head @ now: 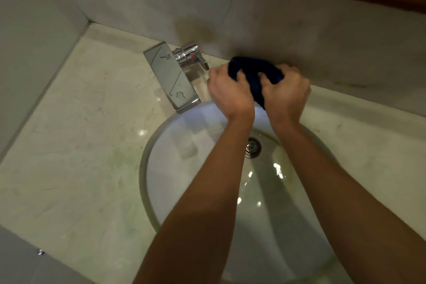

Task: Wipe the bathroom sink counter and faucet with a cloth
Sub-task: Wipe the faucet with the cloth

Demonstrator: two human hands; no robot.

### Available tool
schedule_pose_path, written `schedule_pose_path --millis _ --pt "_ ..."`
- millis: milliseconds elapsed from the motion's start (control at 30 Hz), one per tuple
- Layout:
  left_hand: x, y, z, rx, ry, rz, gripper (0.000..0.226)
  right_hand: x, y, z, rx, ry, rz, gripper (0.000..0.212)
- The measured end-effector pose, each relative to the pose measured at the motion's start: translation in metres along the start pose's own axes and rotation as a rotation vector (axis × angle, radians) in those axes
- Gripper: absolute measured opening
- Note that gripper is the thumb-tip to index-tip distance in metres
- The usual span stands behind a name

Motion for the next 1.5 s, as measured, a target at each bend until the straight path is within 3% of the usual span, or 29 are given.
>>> schedule_pose_path --millis 267,433,667,800,933,1033,1333,1500 --pt "-0.067 -0.008 -0.04 0.106 0.287 -0.159 0.018 -0.037 -0.071 0.068 0.0 -0.181 -0.248 0.038" --pt "-0.07 -0.016 -0.039 0.237 0.394 -0.227 0.024 -0.032 -0.06 0.08 -0.021 -0.205 -0.36 0.042" --pt "0.032 -0.004 0.018 0.313 0.185 -0.113 0.038 0.0 0.019 -0.007 -0.097 0.005 -0.08 0.032" --pt "0.02 -0.005 0.006 0.299 0.194 -0.12 0.032 0.004 -0.001 0.015 -0.161 0.076 0.001 0.035" --pt "-0.049 -0.02 -0.024 0.353 0.512 -0.148 0.03 -0.027 -0.074 0.084 -0.121 -0.047 -0.119 0.041" --pt "-0.093 -0.022 -0.026 0.399 0.719 -0.1 0.031 -0.054 -0.105 0.138 -0.079 0.002 -0.259 0.038" --pt "-0.2 -0.017 0.024 0.039 1.17 0.288 0.027 -0.128 -0.122 0.307 0.431 0.236 -0.446 0.03" --pt "-0.296 -0.039 -0.005 0.092 1.285 0.391 0.028 -0.158 -0.181 0.396 0.346 0.227 -0.515 0.03"
Point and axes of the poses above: each hand's wrist, its own x-axis towards the middle knuckle, its own z-axis out of the back of the hand, y = z × x, the point moved 3 cm from there along x, towards the middle knuckle, and after that the axes turned 11 degrees about z, right-handed, at the moved point
